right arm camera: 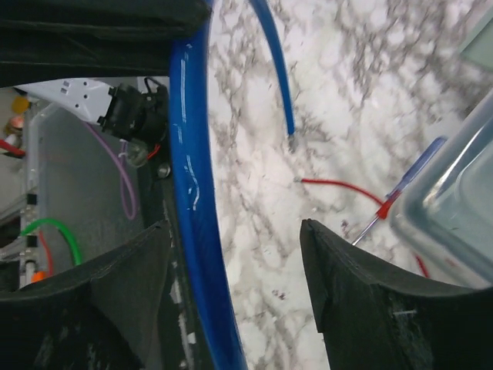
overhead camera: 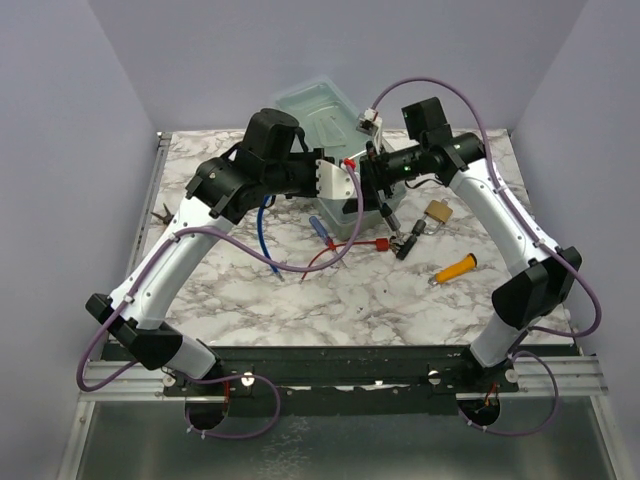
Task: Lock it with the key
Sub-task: Lock the lock.
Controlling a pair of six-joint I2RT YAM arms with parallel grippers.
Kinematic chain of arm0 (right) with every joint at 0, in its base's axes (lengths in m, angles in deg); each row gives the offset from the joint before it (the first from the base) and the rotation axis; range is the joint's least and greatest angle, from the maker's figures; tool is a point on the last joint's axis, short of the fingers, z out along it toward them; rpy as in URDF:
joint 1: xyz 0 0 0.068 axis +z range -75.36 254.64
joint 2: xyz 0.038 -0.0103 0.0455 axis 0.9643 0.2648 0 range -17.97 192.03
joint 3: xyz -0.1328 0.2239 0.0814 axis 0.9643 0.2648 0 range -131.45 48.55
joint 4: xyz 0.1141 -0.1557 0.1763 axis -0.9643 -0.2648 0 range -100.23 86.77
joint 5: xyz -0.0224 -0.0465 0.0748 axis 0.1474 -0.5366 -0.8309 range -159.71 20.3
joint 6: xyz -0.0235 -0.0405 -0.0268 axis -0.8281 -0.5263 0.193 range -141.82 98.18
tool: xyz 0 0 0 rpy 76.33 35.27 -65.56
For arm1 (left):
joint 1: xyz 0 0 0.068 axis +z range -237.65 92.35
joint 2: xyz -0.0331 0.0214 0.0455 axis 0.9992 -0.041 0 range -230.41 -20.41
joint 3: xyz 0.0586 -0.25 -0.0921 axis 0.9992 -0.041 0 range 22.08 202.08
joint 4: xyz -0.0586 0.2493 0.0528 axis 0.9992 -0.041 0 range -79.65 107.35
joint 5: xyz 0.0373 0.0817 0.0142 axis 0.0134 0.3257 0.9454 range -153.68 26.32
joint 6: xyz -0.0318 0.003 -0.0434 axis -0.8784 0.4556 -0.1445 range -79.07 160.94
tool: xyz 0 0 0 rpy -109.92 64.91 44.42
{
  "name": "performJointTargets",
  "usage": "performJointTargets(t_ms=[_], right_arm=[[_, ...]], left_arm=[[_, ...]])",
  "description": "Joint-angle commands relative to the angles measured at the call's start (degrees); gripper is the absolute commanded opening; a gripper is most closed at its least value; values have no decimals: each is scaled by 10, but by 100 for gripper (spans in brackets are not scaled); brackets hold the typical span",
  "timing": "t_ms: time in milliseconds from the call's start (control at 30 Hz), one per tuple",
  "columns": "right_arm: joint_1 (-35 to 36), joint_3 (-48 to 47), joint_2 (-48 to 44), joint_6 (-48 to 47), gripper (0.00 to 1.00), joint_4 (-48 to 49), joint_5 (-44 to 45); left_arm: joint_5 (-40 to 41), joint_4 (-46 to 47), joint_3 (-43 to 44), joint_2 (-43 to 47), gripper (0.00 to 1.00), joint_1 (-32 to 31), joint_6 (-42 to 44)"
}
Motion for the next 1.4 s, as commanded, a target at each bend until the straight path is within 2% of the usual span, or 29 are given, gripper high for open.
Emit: performJointTargets(t_ms=[0,67,133,167,233,267,300,400,467,533,600,767,933,1067,1133,1167,1267,1300,1333,1367], right_arm=[[10,21,-3,-9,62,-25,15],[10,24,-3,-8,37,-24,20],[10,28,-8,-3,4,-14,33],[10,34,-14,-1,1,-4,43],[9,51,-34,9,0,28,63],[10,65,-48,15,0,49,72],[9,79,-63,20,0,75,79],[9,120,-104,38,0,144,89],[9,137,-122,47,0,178,91],[9,147,-135,49,0,203,87],[9,156,-145,44,0,220,77],[9,177,-155,1,0,219,33],[9,188,-164,-16,0,217,15],[9,190,-169,-16,0,221,9],[10,190,-171,-16,0,222,3],[9,190,-172,-17,0,221,1],[9,198,-179,-31,2,214,11],[9,199,-180,-37,15,205,19],[9,196,-179,-44,34,188,27],[9,188,-176,-50,52,167,32]], left_arm=[[12,30,-13,21,0,-12,27],[15,31,-22,24,0,-13,27],[24,33,-30,24,0,-13,17],[32,32,-32,23,0,-13,1],[60,29,-33,19,0,-13,-43],[75,26,-33,15,6,-12,-65],[82,21,-30,13,19,-5,-94],[18,4,-8,11,72,60,-195],[-44,-4,14,4,96,120,-259],[-96,-16,28,-2,99,171,-299],[-137,-15,17,4,99,194,-305],[-196,48,-50,32,99,195,-278],[-239,65,-47,11,99,190,-261],[-237,65,-65,6,99,152,-246],[-227,68,-77,5,95,138,-240],[-225,68,-79,3,87,135,-239],[-222,60,-80,4,51,135,-238],[-220,51,-81,7,32,135,-230],[-215,44,-83,10,5,135,-222],[-206,43,-87,15,0,135,-219]])
